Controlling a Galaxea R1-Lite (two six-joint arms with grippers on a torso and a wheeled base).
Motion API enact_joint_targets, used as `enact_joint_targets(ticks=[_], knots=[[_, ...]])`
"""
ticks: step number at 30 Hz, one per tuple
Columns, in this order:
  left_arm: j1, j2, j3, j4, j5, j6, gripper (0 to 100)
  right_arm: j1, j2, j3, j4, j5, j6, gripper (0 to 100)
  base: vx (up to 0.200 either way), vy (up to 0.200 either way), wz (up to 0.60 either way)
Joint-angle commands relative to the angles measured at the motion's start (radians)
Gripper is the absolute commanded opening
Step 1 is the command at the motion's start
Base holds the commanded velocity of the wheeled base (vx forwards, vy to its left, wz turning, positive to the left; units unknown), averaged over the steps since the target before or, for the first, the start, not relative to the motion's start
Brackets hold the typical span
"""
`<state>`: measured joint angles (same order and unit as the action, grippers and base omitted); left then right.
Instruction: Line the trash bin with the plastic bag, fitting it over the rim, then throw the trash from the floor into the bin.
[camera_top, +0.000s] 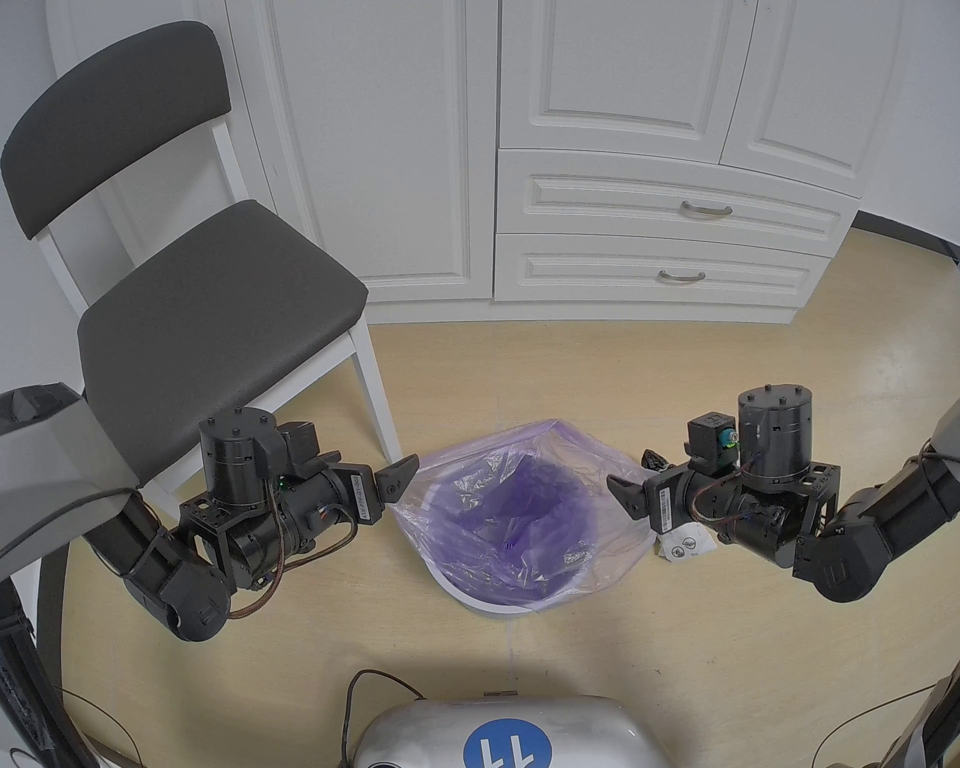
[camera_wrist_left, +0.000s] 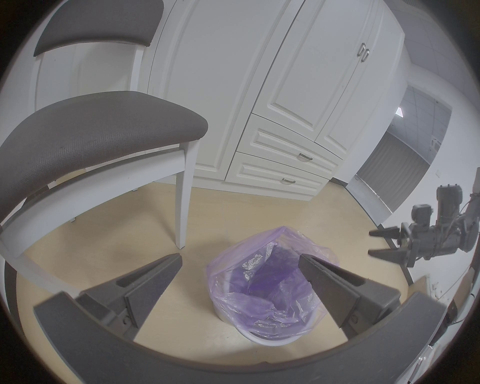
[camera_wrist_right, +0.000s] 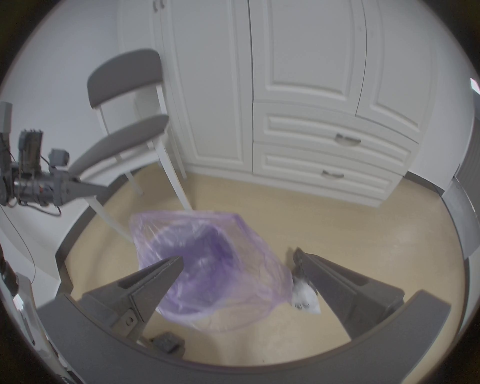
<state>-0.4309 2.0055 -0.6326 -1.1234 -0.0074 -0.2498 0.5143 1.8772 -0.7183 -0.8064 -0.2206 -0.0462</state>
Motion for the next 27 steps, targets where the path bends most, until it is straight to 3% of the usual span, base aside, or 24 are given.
enact_joint_targets(ticks=[1, 3, 11, 19, 25, 27], knots=[[-0.016, -0.004, -0.007, 0.005, 0.0, -0.002, 100, -0.011, 0.013, -0.193, 0.303, -0.046, 0.144, 100, 0.0, 0.0, 0.0], [-0.019, -0.002, -0.009, 0.008, 0.001, -0.002, 100, -0.011, 0.016, -0.23, 0.351, -0.046, 0.186, 100, 0.0, 0.0, 0.0], [-0.043, -0.002, -0.104, 0.108, 0.003, -0.002, 100, -0.014, 0.02, -0.24, 0.363, -0.045, 0.198, 100, 0.0, 0.0, 0.0], [-0.075, -0.01, -0.303, 0.442, 0.003, 0.006, 100, -0.014, 0.043, -0.25, 0.357, -0.045, 0.198, 100, 0.0, 0.0, 0.0], [-0.108, 0.002, -0.302, 0.43, -0.002, 0.006, 100, -0.017, 0.056, -0.254, 0.365, -0.045, 0.207, 100, 0.0, 0.0, 0.0], [-0.112, 0.012, -0.268, 0.346, -0.011, 0.006, 100, -0.019, 0.066, -0.265, 0.372, -0.046, 0.209, 100, 0.0, 0.0, 0.0]])
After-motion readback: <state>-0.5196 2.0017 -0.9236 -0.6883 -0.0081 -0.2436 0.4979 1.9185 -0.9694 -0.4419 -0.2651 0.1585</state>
